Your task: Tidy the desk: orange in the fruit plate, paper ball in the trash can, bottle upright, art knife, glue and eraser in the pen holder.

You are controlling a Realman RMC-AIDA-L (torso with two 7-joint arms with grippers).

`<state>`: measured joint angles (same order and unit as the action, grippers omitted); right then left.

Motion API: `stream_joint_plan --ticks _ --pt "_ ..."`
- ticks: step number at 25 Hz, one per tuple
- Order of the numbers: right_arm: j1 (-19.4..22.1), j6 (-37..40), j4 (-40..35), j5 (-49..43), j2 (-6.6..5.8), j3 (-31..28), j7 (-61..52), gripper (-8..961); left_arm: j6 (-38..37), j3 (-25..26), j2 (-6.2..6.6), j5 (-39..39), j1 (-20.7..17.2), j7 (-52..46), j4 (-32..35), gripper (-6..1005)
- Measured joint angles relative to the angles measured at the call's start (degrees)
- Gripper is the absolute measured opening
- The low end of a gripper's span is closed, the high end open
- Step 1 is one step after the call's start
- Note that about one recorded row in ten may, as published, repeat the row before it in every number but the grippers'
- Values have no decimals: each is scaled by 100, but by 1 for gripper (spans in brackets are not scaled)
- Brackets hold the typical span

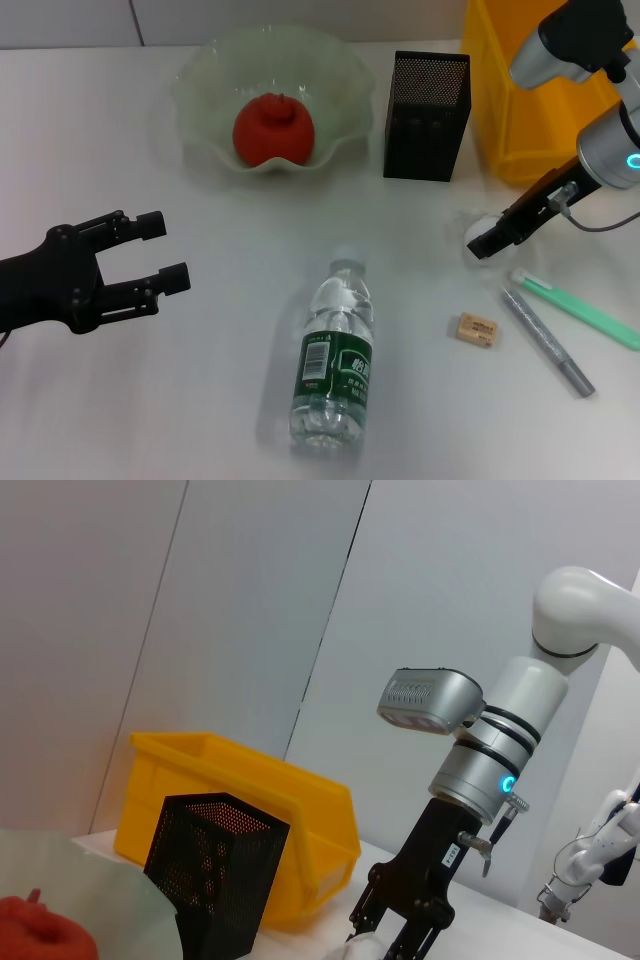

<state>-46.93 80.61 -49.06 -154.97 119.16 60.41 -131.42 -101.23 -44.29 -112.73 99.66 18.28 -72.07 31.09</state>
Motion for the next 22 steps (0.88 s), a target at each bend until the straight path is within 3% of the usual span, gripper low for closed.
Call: stream_joint_plan --ticks 5,11,15,18,22 --pt "194 533 -673 102 0 -77 4 550 -10 -1 -3 -15 1 7 3 817" --pt "752 1503 -2665 450 -12 -453 -113 547 -67 -2 -6 -27 -2 23 4 816" --pt "1076 1509 -3749 512 -2 -925 -332 546 -146 -2 -34 -32 9 50 12 815" --pt "1238 1221 -3838 773 -24 -1214 -352 545 -157 -2 -52 -35 18 59 17 814" --pt "1309 873 -3424 927 -62 -1317 -330 545 -166 -3 -83 -37 44 72 25 813"
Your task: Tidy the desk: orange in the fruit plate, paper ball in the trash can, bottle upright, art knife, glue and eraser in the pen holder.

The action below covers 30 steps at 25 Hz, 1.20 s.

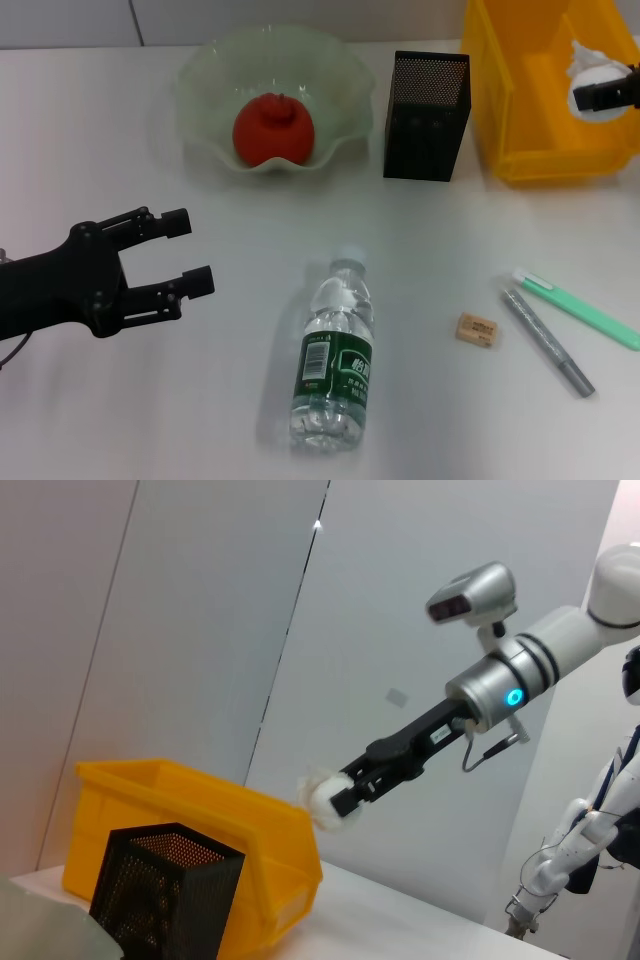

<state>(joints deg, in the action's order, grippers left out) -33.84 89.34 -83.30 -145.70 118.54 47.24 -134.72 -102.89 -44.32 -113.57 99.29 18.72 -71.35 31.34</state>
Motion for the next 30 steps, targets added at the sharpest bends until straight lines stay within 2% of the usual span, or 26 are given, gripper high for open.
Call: stream_joint_plan --ticks 1,7,15,27,30 --pt "16 -112 103 -2 -1 -7 11 545 -9 -21 -82 16 36 120 7 813" --pt "52 -746 636 -10 -17 -15 30 544 -75 -10 -104 20 20 143 -5 812" --pt "22 -981 831 -11 -83 -9 48 544 402 -2 -291 13 115 642 -241 810" --pt "47 -1294 1119 -9 -133 -10 122 545 109 459 -297 -18 114 657 -186 808" --pt "46 -1466 1175 11 -109 -12 122 545 -156 677 -276 -21 91 666 -175 807"
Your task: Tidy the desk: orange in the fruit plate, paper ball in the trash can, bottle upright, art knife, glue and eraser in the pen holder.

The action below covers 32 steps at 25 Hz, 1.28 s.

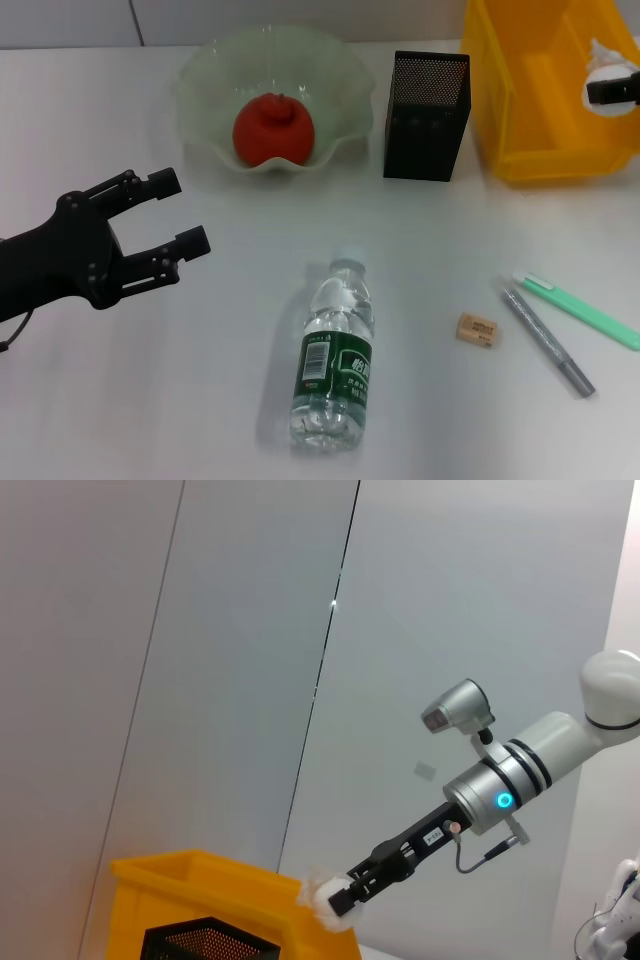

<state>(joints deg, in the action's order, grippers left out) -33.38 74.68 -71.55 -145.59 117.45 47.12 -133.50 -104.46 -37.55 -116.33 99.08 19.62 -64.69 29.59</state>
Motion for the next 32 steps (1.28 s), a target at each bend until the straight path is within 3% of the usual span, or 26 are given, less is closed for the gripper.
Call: stream_joint_plan --ticks 6,8,14,19,23,25,28,30,31,32 --pt "9 -175 9 174 55 -9 26 569 -53 19 -12 -4 -19 8 4 806" --pt "13 -180 9 283 56 -10 55 758 -68 20 -13 -4 -22 19 4 805" --pt "101 -90 -48 696 27 -10 130 770 -152 20 -4 -2 -37 88 3 804" --pt "594 808 -340 2202 -43 -57 871 770 -115 20 69 36 -33 -84 108 803" --pt "1018 2152 -330 3331 -153 -336 1631 770 -33 -1 130 73 -1 -985 768 802" --pt "1169 2779 -213 3570 -147 -504 2189 770 26 -26 130 205 15 -1431 1140 801" --pt "1458 3472 74 3649 -11 -706 3268 770 142 -36 91 555 89 -2321 1955 801" --pt "1640 3555 285 3577 76 -742 3724 770 169 -90 29 825 171 -2987 2585 800" --pt "1723 3553 416 3539 111 -749 3922 770 170 -245 -40 1130 275 -3653 3210 800" --pt "1788 3528 619 3513 128 -798 4107 771 169 -287 -56 1206 305 -3813 3324 800"
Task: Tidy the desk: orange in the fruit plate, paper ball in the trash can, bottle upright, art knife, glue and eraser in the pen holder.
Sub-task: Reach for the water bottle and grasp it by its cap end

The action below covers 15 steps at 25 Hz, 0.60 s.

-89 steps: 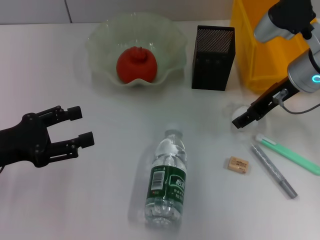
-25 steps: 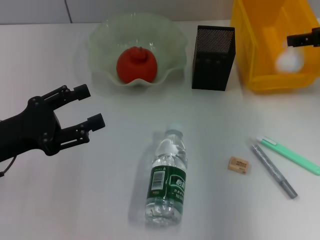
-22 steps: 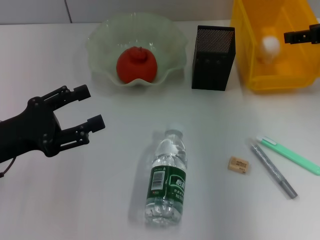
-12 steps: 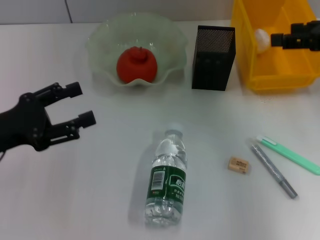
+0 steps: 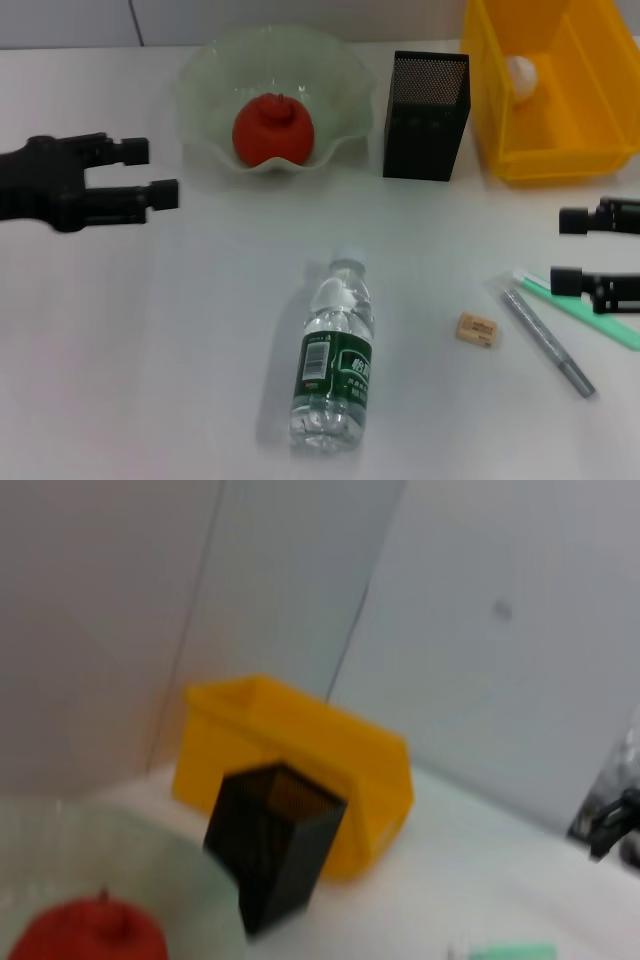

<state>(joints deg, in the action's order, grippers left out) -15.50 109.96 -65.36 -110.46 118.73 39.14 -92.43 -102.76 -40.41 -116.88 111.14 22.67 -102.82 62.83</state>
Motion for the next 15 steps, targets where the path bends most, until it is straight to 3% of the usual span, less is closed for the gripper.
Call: stream_joint_plan --ticks 2,3,4,7,10,15 --pt "57 -18 400 -20 4 -149 305 771 0 -295 -63 379 182 -742 579 799" --pt "69 -22 619 -23 -11 -260 437 771 -8 -715 -102 809 417 -1591 1094 799" --pt "77 -21 799 -24 -29 -359 544 771 -8 -715 -102 809 417 -1591 1094 799" --pt "107 -10 1068 -24 -88 -528 742 771 38 -1469 -145 1368 886 -2902 1494 798" --pt "152 -47 1096 -25 -117 -548 758 771 271 -2092 -173 1789 1395 -3577 1367 798" --pt "171 -83 1138 -92 -171 -586 726 771 795 -2719 -198 2270 2133 -4346 520 796"
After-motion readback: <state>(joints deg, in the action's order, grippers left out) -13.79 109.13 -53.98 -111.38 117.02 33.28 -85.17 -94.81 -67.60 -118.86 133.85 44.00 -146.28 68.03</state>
